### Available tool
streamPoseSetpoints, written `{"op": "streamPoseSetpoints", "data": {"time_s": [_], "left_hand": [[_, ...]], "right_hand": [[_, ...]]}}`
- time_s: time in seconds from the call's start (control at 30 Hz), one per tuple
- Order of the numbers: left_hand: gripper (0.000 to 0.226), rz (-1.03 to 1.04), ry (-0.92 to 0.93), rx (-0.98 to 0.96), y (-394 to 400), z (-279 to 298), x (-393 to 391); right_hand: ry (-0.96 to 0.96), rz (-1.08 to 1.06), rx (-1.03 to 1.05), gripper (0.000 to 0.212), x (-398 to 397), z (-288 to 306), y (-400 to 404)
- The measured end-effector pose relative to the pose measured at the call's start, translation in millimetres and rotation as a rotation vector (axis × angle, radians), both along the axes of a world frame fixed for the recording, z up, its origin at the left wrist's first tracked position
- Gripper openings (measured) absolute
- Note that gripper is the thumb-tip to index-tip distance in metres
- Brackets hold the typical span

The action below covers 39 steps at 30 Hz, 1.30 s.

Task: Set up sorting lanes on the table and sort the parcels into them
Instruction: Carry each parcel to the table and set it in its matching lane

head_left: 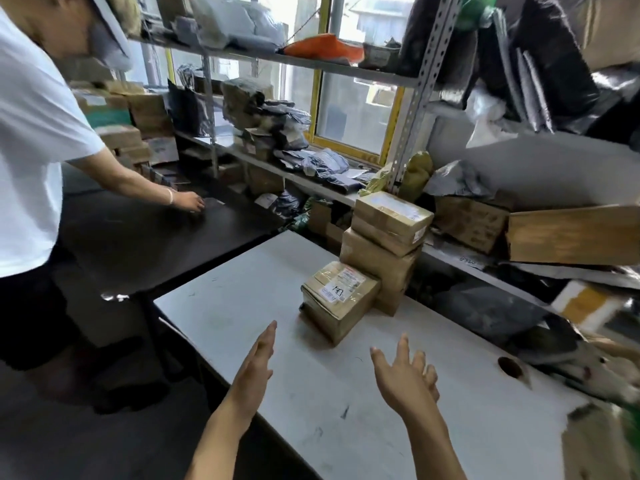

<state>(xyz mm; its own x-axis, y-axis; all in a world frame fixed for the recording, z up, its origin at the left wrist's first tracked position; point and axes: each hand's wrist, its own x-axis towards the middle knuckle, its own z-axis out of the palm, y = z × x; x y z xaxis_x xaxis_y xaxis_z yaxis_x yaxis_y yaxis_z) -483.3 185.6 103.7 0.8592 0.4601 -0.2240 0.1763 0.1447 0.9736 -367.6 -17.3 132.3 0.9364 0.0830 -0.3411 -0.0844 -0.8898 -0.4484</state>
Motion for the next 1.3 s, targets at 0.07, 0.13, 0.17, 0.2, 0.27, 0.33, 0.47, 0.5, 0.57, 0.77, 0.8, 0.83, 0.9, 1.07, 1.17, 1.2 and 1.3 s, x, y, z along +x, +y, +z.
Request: {"op": "streamPoseSetpoints", "data": {"time_s": [0.07,0.13,0.17,0.2,0.27,0.33,0.47,0.5,0.57,0.77,0.8,0.83,0.9,1.07,1.17,1.2,1.3], "left_hand": [[0.057,-0.011,0.017,-0.001,13.9,0.6,18.9],[0.066,-0.018,0.042,0.009,31.5,-0.6,42.4],[0.069,-0.019,0.059,0.012,41.2,-1.2,55.6],[0.067,-0.024,0.075,0.016,49.2,-1.2,68.0],[0.056,-0.052,0.100,0.048,67.3,-2.2,101.7],[0.052,-0.087,0.123,0.085,82.1,1.5,138.6],[0.061,-0.154,0.158,0.162,95.7,0.8,205.6],[0.065,-0.168,0.178,0.171,97.3,-3.6,219.5],[0.058,-0.205,0.213,0.160,99.1,-11.5,242.2],[0.022,-0.240,0.319,0.195,106.0,-36.6,311.7],[0.023,-0.257,0.342,0.210,108.6,-40.9,324.8],[0.027,-0.270,0.350,0.209,113.0,-45.6,335.0],[0.046,-0.295,0.400,0.216,120.8,-54.9,354.0],[0.047,-0.485,0.545,0.047,130.7,-53.6,385.7],[0.065,-0.629,0.599,0.022,141.9,-62.2,392.2],[0.070,-0.648,0.590,0.034,144.8,-65.5,392.2],[0.076,-0.698,0.570,0.084,147.7,-64.4,385.3]], "right_hand": [[0.011,-0.020,0.029,0.077,23.1,-7.3,14.9],[0.042,-0.048,0.087,0.077,52.1,-15.6,32.5],[0.053,-0.064,0.121,0.078,67.7,-19.1,41.6],[0.061,-0.083,0.153,0.079,82.3,-21.8,49.5],[0.081,-0.138,0.235,0.081,116.1,-28.3,64.6],[0.097,-0.196,0.326,0.082,148.0,-36.8,74.7],[0.167,-0.328,0.535,0.085,197.6,-59.3,83.0],[0.192,-0.370,0.579,0.085,205.9,-63.9,84.6],[0.249,-0.444,0.645,0.081,218.7,-73.1,87.3],[0.488,-0.530,0.751,0.074,235.9,-84.7,98.4],[0.502,-0.559,0.772,0.075,240.4,-86.3,101.5],[0.521,-0.589,0.797,0.075,243.6,-85.0,105.1],[0.570,-0.632,0.835,0.073,248.9,-82.0,116.0],[0.424,-0.682,0.928,0.112,269.5,-115.9,157.9],[0.412,-0.739,0.941,0.123,267.0,-121.8,168.7],[0.425,-0.747,0.939,0.119,262.7,-118.4,170.5],[0.377,-0.784,0.937,0.135,242.8,-123.2,174.6]]}}
